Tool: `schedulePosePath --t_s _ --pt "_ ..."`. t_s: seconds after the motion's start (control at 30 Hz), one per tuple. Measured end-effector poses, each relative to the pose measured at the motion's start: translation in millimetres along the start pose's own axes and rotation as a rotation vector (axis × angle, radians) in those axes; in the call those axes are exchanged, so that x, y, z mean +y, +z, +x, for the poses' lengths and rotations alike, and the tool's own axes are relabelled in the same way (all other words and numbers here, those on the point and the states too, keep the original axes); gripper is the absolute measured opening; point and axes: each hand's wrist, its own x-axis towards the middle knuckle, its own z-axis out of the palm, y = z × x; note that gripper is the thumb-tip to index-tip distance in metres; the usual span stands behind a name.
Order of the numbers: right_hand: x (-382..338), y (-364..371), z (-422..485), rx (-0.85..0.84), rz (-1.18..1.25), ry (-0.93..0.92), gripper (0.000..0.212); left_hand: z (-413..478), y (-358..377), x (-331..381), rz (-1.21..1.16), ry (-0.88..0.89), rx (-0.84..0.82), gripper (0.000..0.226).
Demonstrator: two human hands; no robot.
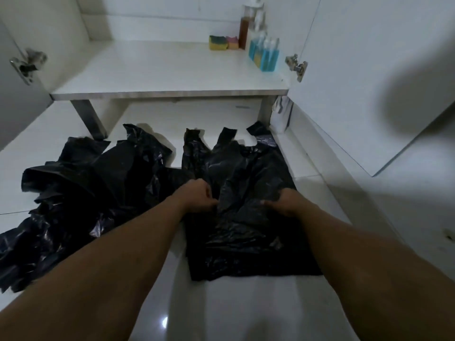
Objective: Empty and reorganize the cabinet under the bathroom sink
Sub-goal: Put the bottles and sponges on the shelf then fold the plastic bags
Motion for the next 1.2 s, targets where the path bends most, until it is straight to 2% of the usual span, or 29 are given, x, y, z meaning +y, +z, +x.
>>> schedulePosePath --t_s 0.03,0.1,0.17,0.23,0.37,0.43,0.5,0.57,0.7,0.83,0.9,0.97,1.07,1.13,1.2 --pt "2.4 5.5 3.1 -0.008 -0.073 0.015 0.115 -0.8 5.2 3.1 0.097 0.076 0.057 0.040" --pt "8.1 17.8 8.0 -0.045 -0.157 0.025 0.116 -0.3 20.4 3.2 0.238 0.188 -0.037 0.081" --pt "7.0 21.9 0.9 -0.102 -0.189 0.004 0.107 -1.2 33.1 2.3 0.324 0.171 -0.136 0.110" --pt "6.6 24.7 -2.0 -0.120 -0.187 0.002 0.094 -5.3 43.8 2.4 0.400 0.112 -0.151 0.118" --pt "6.8 26.7 1.4 -0.129 -0.137 0.016 0.089 -11.0 49.0 -0.2 0.317 0.065 -0.103 0.086" --pt "2.6 27.1 -1.3 -0.042 -0.131 0.039 0.087 -11.0 47.8 -5.8 0.272 0.060 0.019 0.071" --pt "-5.7 27.0 -6.6 0.085 -0.176 0.015 0.083 -9.7 46.7 -13.7 0.264 0.028 0.126 0.066" --pt "-14.3 31.0 -5.5 0.061 -0.184 -0.067 0.091 -9.6 45.5 -22.6 0.276 -0.052 0.131 0.075" --pt "-22.6 42.1 0.6 -0.146 -0.230 -0.104 0.105 -15.9 42.8 -39.8 0.285 -0.205 0.028 0.104" --pt "-22.8 43.4 4.9 -0.141 -0.265 -0.078 0.108 -23.0 36.6 -59.9 0.300 -0.440 0.020 0.114" --pt "-25.1 42.4 3.9 -0.139 -0.275 -0.070 0.110 -23.1 33.2 -56.4 0.316 -0.485 0.076 0.111" --pt "-28.4 42.9 1.8 -0.133 -0.282 -0.062 0.112 -20.0 30.5 -41.7 0.348 -0.436 0.209 0.091" --pt "-33.2 42.1 -0.4 -0.083 -0.303 -0.038 0.114 -10.2 29.1 -17.8 0.358 -0.256 0.387 0.057" --pt "-35.9 40.6 -0.1 0.034 -0.292 -0.059 0.110 1.4 31.7 -11.0 0.370 -0.102 0.402 0.048" --pt "-36.9 39.0 3.7 0.169 -0.243 -0.104 0.093 15.7 33.8 -10.7 0.362 0.015 0.321 0.053"
